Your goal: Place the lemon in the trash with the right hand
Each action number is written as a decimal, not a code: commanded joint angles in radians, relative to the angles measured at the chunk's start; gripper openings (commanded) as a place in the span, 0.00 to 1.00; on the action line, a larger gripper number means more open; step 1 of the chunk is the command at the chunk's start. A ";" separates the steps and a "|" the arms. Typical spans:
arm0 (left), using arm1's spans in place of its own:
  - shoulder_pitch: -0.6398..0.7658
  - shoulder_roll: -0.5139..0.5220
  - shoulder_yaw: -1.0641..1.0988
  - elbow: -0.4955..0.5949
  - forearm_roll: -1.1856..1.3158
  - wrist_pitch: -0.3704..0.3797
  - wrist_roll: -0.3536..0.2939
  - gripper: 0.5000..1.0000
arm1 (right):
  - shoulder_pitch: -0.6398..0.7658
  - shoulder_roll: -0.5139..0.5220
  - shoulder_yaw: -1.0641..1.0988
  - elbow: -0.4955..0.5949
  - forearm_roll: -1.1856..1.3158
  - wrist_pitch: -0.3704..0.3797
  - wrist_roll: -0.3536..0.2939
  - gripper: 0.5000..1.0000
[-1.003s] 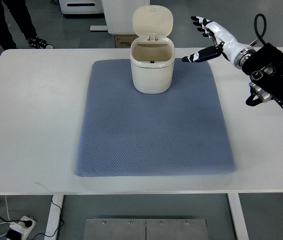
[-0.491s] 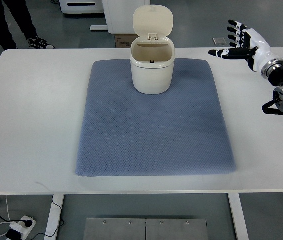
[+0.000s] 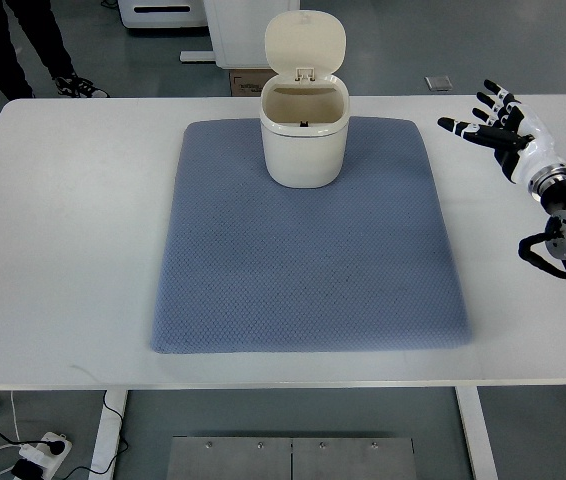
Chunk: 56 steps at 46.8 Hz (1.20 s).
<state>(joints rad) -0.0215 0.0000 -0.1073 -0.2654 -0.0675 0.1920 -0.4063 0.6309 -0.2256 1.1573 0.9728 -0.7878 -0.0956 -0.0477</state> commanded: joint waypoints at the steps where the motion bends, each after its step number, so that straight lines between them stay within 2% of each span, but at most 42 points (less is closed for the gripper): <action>1: 0.000 0.000 0.000 0.000 0.000 0.001 0.000 1.00 | -0.014 0.009 0.022 0.000 0.031 -0.003 0.005 0.94; 13: 0.000 0.000 0.000 0.000 0.000 0.000 0.000 1.00 | -0.053 0.041 0.084 0.000 0.065 -0.004 0.028 0.94; 26: 0.000 0.000 0.000 0.000 0.000 0.000 0.000 1.00 | -0.102 0.146 0.171 0.026 0.064 -0.004 0.054 0.95; 31: 0.000 0.000 0.000 0.000 0.000 0.000 0.000 1.00 | -0.128 0.192 0.208 0.049 0.064 -0.006 0.100 0.95; 38: 0.000 0.000 0.000 0.000 0.000 0.000 0.000 1.00 | -0.149 0.226 0.214 0.061 0.062 -0.007 0.129 0.96; 48: 0.000 0.000 0.000 0.000 0.000 0.001 0.000 1.00 | -0.195 0.226 0.229 0.064 0.058 -0.007 0.207 1.00; 56: 0.000 0.000 0.000 0.000 0.000 0.000 0.000 1.00 | -0.231 0.226 0.232 0.064 0.053 -0.006 0.242 1.00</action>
<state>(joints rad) -0.0214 0.0000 -0.1073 -0.2654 -0.0675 0.1919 -0.4066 0.4125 0.0000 1.3895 1.0372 -0.7347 -0.1027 0.1741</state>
